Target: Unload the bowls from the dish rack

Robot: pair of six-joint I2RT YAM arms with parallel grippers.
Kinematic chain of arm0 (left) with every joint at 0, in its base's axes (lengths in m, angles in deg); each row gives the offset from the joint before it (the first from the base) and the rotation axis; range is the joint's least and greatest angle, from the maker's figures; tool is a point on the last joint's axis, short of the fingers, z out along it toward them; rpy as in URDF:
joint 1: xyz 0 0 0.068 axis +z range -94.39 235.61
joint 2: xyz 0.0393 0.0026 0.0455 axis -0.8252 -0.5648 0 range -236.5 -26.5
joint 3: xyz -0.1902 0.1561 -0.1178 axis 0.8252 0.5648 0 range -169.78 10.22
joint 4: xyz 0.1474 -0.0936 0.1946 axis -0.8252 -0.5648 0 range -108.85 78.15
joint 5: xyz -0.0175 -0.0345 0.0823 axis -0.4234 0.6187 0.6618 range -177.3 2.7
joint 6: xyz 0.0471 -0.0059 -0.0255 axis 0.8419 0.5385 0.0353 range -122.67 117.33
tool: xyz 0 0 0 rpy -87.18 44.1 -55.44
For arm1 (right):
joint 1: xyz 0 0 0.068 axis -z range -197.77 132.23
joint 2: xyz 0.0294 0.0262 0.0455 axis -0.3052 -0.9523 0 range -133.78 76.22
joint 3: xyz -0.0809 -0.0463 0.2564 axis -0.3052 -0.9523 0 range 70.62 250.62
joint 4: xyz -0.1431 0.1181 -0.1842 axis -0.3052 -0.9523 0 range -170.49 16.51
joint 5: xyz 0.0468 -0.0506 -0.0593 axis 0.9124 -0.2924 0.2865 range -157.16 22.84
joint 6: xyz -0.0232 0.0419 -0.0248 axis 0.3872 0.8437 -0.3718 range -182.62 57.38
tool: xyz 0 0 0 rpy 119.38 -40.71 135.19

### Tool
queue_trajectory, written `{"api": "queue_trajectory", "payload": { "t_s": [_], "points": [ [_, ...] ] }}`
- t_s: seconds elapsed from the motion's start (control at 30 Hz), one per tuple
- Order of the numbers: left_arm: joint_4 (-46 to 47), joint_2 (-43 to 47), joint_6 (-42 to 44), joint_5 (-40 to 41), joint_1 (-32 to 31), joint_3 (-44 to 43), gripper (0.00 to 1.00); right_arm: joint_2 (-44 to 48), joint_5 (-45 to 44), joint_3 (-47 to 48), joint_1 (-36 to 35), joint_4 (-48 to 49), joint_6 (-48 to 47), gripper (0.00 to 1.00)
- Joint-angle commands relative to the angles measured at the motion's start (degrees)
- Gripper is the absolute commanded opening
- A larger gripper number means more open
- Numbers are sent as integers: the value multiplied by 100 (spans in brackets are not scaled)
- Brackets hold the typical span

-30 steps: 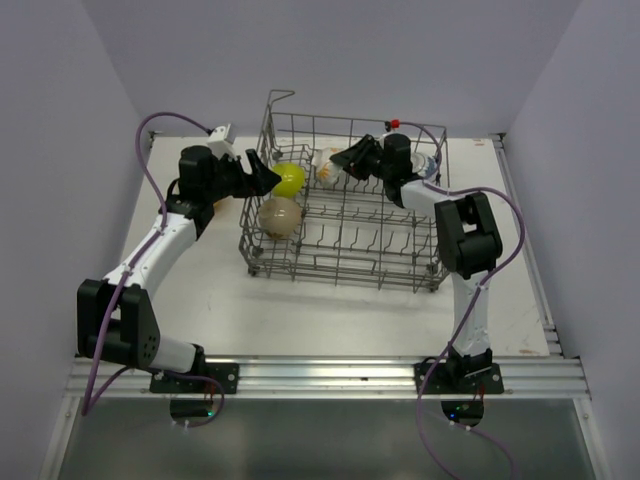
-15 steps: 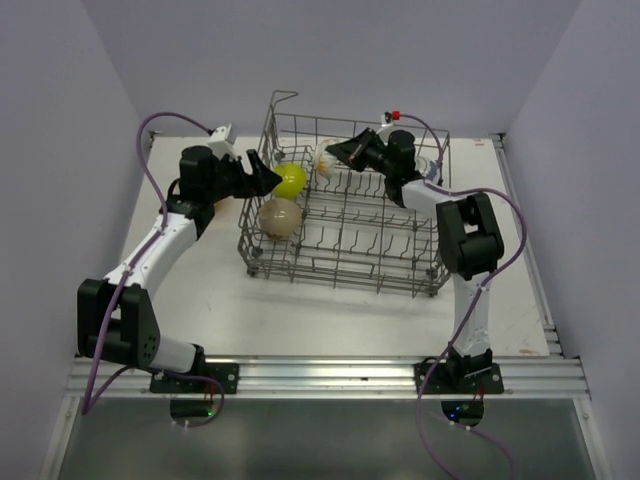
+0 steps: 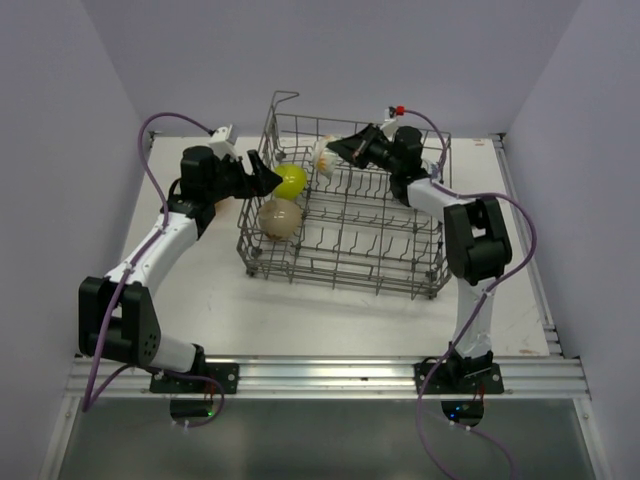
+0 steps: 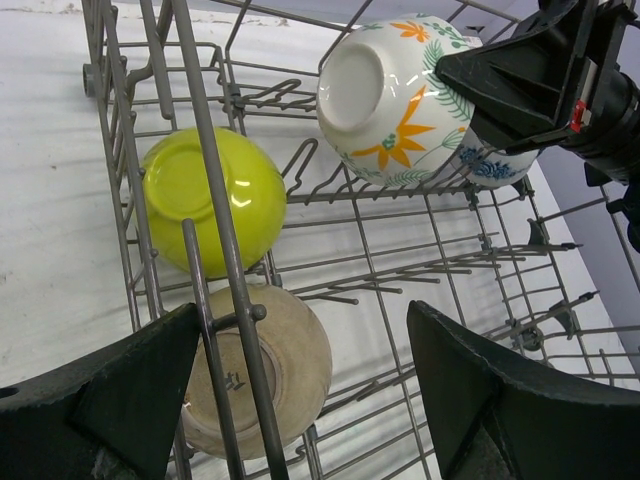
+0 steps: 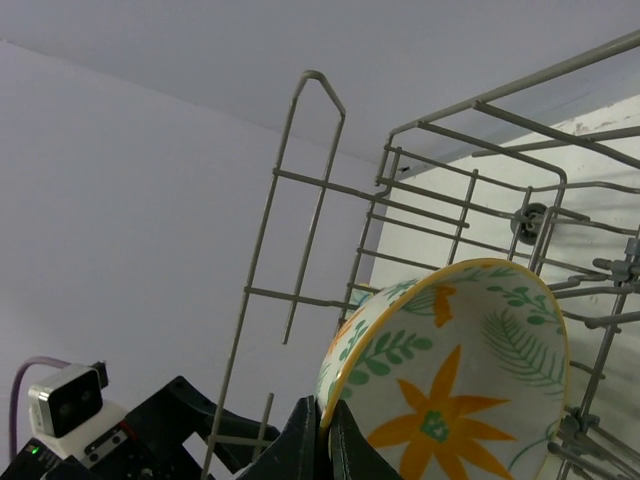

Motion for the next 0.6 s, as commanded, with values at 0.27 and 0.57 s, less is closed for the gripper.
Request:
{"api": "queue_trajectory", "payload": {
  "t_s": [0.27,0.57],
  "points": [
    [-288,129,286,447,-125,-50,92,1882,525,-83,63,-1437,-1220,0],
    [-649,357,682,1168,-116,-341,100,3193,78,-1067,63,-3345,-2794,0]
  ]
}}
